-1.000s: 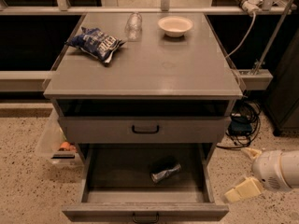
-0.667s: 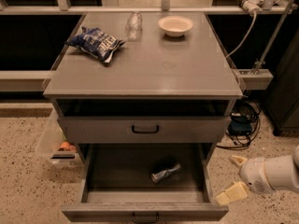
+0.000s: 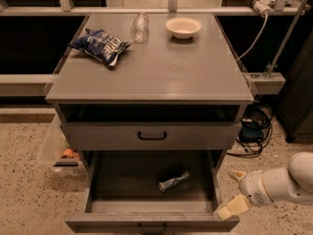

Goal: Pick redbull can from middle drawer and place on counter

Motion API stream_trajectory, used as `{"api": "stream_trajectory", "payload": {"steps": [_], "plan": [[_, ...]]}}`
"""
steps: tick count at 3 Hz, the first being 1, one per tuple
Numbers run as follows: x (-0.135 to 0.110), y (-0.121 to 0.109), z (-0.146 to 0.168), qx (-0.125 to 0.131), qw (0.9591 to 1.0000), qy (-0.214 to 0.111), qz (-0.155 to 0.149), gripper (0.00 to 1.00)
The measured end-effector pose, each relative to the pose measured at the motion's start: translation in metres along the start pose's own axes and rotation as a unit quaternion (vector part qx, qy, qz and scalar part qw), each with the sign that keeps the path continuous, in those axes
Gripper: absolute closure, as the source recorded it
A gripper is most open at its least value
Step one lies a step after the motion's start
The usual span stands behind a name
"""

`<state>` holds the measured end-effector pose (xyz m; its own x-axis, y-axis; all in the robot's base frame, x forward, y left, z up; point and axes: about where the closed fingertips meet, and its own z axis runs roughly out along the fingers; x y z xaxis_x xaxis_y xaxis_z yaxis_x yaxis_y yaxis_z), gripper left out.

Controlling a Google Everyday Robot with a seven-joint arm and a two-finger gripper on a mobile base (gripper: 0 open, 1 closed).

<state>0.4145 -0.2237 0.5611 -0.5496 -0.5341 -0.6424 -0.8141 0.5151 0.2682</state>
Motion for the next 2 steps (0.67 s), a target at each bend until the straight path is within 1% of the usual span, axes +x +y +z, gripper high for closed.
{"api": "stream_trajectory", "payload": {"steps": [1, 2], "plan": [[0.009, -0.003, -0.001, 0.014, 0.9998, -0.001, 0.018, 0.00], [-0.002, -0.014, 0.028, -0.004, 0.9999, -0.008, -0.008, 0.00]]}}
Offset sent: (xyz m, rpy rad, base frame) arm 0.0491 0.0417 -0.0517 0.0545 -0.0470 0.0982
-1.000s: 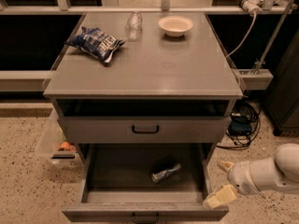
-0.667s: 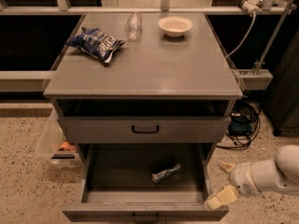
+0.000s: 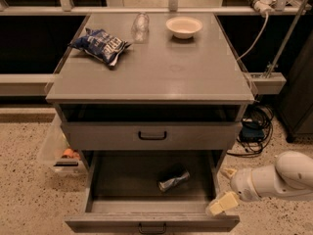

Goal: Pick redbull can from middle drawer and place on counter

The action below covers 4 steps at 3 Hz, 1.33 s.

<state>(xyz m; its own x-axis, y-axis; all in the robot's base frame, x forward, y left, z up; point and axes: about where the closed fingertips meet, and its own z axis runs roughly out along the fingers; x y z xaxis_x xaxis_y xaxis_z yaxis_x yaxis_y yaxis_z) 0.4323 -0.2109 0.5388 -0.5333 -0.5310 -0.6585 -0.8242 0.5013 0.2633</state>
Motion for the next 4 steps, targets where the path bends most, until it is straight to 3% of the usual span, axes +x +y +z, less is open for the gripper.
{"api": "stream_trajectory", "payload": {"steps": [1, 2, 4], "plan": [[-0.025, -0.011, 0.035, -0.018, 0.9982, -0.014, -0.056, 0.00], [-0.043, -0.017, 0.063, -0.029, 0.9929, -0.012, -0.114, 0.00], [-0.044, -0.017, 0.064, -0.028, 0.9925, -0.012, -0.118, 0.00]]}}
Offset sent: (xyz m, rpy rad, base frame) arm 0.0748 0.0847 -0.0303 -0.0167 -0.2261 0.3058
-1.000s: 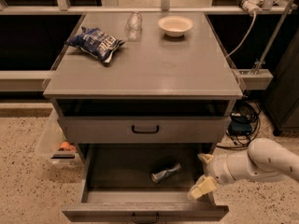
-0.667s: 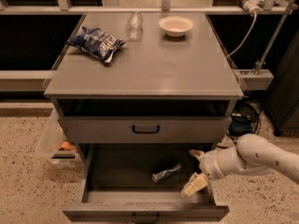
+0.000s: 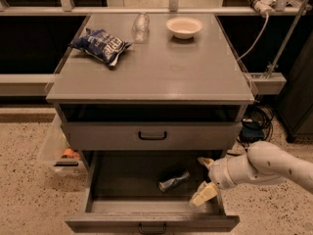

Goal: Pick redbull can from middle drawer and place on counter

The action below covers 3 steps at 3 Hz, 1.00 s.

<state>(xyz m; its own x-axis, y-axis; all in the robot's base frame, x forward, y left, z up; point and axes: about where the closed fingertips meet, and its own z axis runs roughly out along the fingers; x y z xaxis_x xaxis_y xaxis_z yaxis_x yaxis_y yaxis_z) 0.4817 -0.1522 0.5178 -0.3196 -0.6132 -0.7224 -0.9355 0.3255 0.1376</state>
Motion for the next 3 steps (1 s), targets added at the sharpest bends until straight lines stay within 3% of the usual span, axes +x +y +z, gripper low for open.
{"api": "stream_trajectory", "payload": {"steps": [2, 3], "plan": [[0.027, 0.045, 0.029, 0.062, 0.9963, 0.042, -0.043, 0.00], [0.032, 0.034, 0.031, 0.094, 0.9937, 0.044, -0.043, 0.00]]}}
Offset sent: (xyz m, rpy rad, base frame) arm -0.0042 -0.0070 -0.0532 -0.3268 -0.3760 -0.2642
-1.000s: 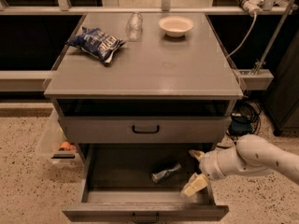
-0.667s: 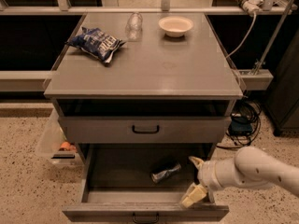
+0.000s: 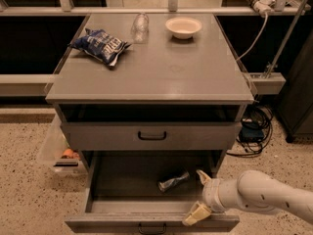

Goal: Pick redbull can from middle drawer and place on counter

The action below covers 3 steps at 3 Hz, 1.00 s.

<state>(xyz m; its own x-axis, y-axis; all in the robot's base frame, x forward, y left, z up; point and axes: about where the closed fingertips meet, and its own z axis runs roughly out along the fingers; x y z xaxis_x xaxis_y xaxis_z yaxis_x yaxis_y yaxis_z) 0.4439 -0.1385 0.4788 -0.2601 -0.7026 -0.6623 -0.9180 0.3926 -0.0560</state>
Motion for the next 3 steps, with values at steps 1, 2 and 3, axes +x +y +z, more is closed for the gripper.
{"api": "stream_trajectory", "payload": {"steps": [1, 2, 3], "plan": [[0.000, -0.001, 0.000, 0.000, 1.0000, 0.000, 0.000, 0.00], [-0.001, -0.014, 0.014, 0.009, 0.9999, -0.005, -0.003, 0.00], [-0.012, -0.033, 0.037, 0.018, 0.9992, -0.020, -0.029, 0.00]]}}
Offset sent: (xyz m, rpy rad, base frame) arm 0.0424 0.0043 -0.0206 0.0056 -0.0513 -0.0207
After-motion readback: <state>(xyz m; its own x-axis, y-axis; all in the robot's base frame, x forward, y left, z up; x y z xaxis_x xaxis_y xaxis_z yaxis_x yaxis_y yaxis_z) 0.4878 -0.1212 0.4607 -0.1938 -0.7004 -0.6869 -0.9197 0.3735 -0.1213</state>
